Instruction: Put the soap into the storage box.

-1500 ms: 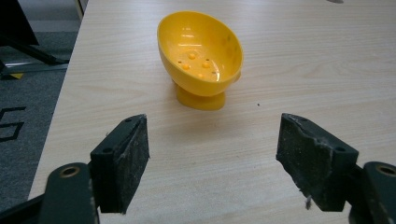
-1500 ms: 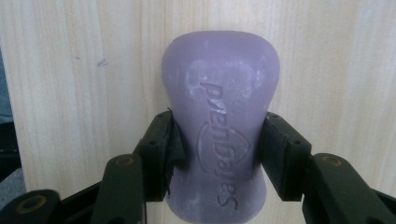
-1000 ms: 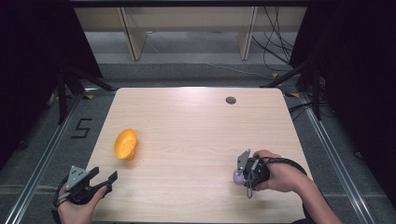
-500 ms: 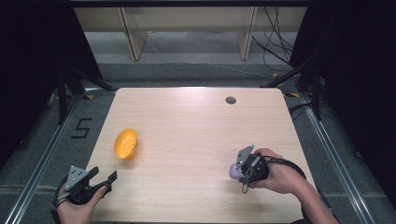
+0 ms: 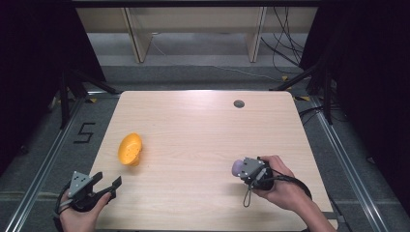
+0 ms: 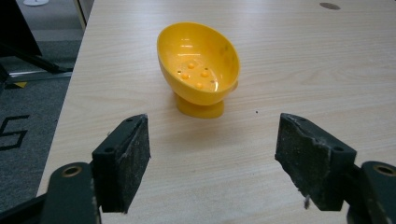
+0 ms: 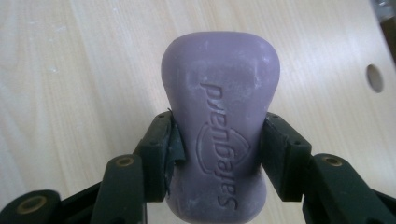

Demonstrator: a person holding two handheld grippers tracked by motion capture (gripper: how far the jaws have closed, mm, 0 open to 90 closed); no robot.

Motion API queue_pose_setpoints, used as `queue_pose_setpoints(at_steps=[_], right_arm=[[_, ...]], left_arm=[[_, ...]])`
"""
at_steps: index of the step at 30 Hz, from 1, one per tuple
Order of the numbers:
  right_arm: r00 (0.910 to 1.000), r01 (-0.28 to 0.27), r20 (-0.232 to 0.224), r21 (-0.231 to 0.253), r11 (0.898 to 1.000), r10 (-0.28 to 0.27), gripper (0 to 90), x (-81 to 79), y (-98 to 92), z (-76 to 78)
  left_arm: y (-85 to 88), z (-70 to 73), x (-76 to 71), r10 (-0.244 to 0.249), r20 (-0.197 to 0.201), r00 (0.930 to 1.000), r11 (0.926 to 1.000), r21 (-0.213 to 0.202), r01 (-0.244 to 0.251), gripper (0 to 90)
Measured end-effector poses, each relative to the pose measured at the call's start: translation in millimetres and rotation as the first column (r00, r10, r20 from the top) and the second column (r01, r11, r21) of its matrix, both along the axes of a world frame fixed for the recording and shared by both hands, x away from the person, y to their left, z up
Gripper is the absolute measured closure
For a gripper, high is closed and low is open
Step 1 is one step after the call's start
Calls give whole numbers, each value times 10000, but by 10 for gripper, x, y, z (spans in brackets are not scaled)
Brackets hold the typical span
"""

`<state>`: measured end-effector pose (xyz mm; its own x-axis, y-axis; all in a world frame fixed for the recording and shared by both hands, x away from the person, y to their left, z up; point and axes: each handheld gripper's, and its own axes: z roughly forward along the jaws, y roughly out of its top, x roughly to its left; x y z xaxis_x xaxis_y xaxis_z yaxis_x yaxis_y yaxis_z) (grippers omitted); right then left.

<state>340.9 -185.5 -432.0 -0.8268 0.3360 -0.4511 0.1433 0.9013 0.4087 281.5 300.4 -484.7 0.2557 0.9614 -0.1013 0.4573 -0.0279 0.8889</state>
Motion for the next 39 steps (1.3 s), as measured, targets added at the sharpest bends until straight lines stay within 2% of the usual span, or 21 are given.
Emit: queue_pose_setpoints(at_steps=[2,3,5,6,7,11,19,20,21,23,24,25,27,28,29,30,31,32,35,37,39], right_arm=[[9989,-238,404,-91,9997,242,502,-19,23,-20],[9990,20,449,-35,10000,-19,503,-45,32,-31],[9973,-228,689,-132,9997,237,502,-50,46,-43],[9976,69,693,-138,9999,-60,502,-77,50,-52],[9957,4,926,-212,9998,15,502,-79,51,-61],[9929,271,1160,-67,9996,-261,502,-121,54,-130],[9819,281,1880,-301,9992,-219,502,-162,77,-166],[9805,7,1963,-470,9989,85,502,-152,85,-158],[9824,233,1861,-378,9990,-159,502,-175,98,-166],[9825,212,1858,-398,9990,-135,502,-193,115,-171],[9826,202,1854,-397,9990,-126,502,-201,123,-176],[9788,85,2046,-452,9989,9,502,-198,125,-174],[9795,12,2011,-463,9989,82,502,-209,137,-179],[9774,-42,2110,-521,9986,151,502,-208,135,-174],[9768,-62,2132,-582,9983,184,502,-207,135,-171],[9774,-16,2112,-447,9990,110,502,-213,142,-178],[9759,-22,2180,-482,9988,126,502,-211,138,-174],[9730,-249,2275,-618,9978,384,502,-196,137,-165],[9738,77,2275,-463,9989,31,502,-212,133,-162],[9719,99,2354,-337,9994,-17,502,-207,133,-156],[9736,111,2280,-220,9997,-58,502,-209,135,-155]], left_arm=[[-14,9,3,-119,42,9999,9999,73,118,257],[-23,11,7,-180,131,9998,9998,65,179,257],[-40,25,3,-217,131,9997,9997,114,216,257],[-48,28,4,-251,162,9996,9996,148,249,257],[-60,29,3,-276,173,9995,9996,111,274,257],[-105,42,2,-363,127,9993,9992,200,361,257],[-294,156,66,-1065,352,9937,9938,350,1052,264],[-333,180,76,-1168,348,9925,9923,448,1152,264],[-375,203,89,-1339,353,9904,9903,424,1324,265],[-453,257,124,-1815,333,9828,9829,370,1803,265],[-481,299,141,-2123,228,9769,9760,540,2109,269],[-520,333,162,-2365,185,9714,9708,458,2355,272],[-602,406,205,-2691,60,9631,9624,396,2686,272],[-638,443,231,-2922,30,9564,9557,378,2919,272],[-669,476,268,-3242,168,9458,9454,409,3234,272],[-717,501,292,-3371,270,9411,9412,348,3361,273],[-763,541,321,-3603,264,9325,9316,626,3582,273],[-817,547,322,-3578,171,9336,9335,300,3573,273],[-973,609,381,-4074,97,9132,9118,606,4062,272],[-1099,641,395,-4229,-79,9061,9054,371,4229,270],[-1204,676,433,-4566,-68,8896,8882,547,4563,268]])
